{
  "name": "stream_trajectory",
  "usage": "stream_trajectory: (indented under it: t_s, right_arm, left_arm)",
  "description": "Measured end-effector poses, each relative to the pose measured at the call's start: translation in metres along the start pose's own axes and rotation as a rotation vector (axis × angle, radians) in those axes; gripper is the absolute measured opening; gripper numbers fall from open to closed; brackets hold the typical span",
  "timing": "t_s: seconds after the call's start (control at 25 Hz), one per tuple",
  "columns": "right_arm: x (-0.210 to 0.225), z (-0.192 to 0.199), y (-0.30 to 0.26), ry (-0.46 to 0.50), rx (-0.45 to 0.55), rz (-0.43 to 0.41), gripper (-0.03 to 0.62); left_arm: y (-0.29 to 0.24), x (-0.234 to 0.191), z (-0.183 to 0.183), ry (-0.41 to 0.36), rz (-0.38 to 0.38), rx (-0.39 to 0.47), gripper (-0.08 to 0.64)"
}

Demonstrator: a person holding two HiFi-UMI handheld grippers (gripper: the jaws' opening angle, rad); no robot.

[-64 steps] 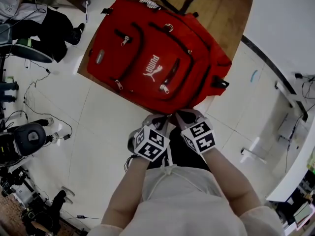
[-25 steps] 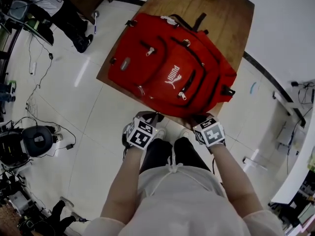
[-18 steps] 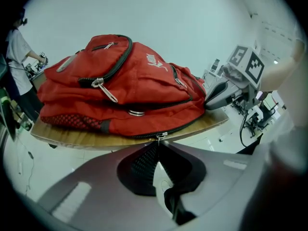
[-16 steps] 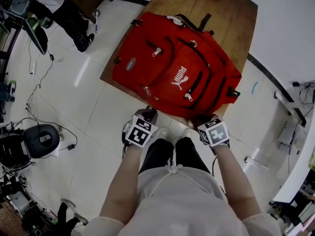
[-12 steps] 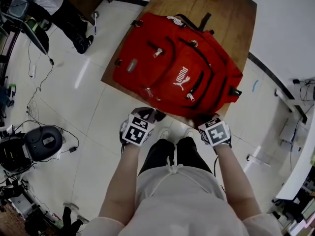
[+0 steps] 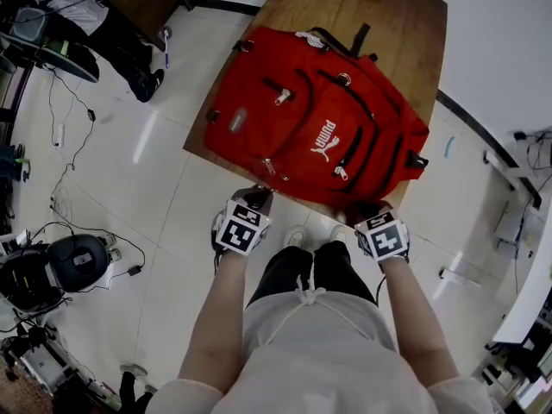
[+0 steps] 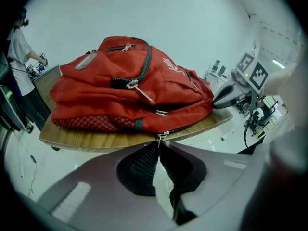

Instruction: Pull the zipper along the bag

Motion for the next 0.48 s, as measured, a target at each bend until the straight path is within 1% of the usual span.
stream_trajectory:
  t_s: [0.08, 0.2, 0.24, 0.36, 0.48]
  right_arm:
    - [-0.001, 0.0, 0.0, -0.008, 0.004, 0.004, 0.008]
    - [-0.001, 0.001, -0.001, -0.018, 0.012, 0.018, 0.008]
    - [0.0, 0.002, -0.001, -0.026, 0.02, 0.021, 0.008]
    - [0.001, 0.004, 0.0, -0.078, 0.064, 0.013, 0.008]
    - [0.0, 0.006, 0.001, -0.129, 0.113, -0.007, 0.008]
  left_arm:
    - [0.0, -0.001, 0.001, 0.013, 0.001, 0.002, 0.017]
    - [-0.004, 0.003, 0.003, 0.061, 0.015, 0.019, 0.014]
    - [-0.004, 0.005, 0.003, 0.062, 0.015, 0.027, 0.014]
    - [0.001, 0.013, 0.001, 0.029, 0.005, 0.06, 0.019]
    - [0.014, 0.015, -0.004, 0.008, -0.009, 0.111, 0.021]
Point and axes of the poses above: the fingertips, and each gripper's own axes: y backward along the fingers, x to its right, z out of its underside, the point moved 6 cm from there along y, backward along the fingers, and after that the axes turned 8 degrees about -x, right-handed, at the moved point
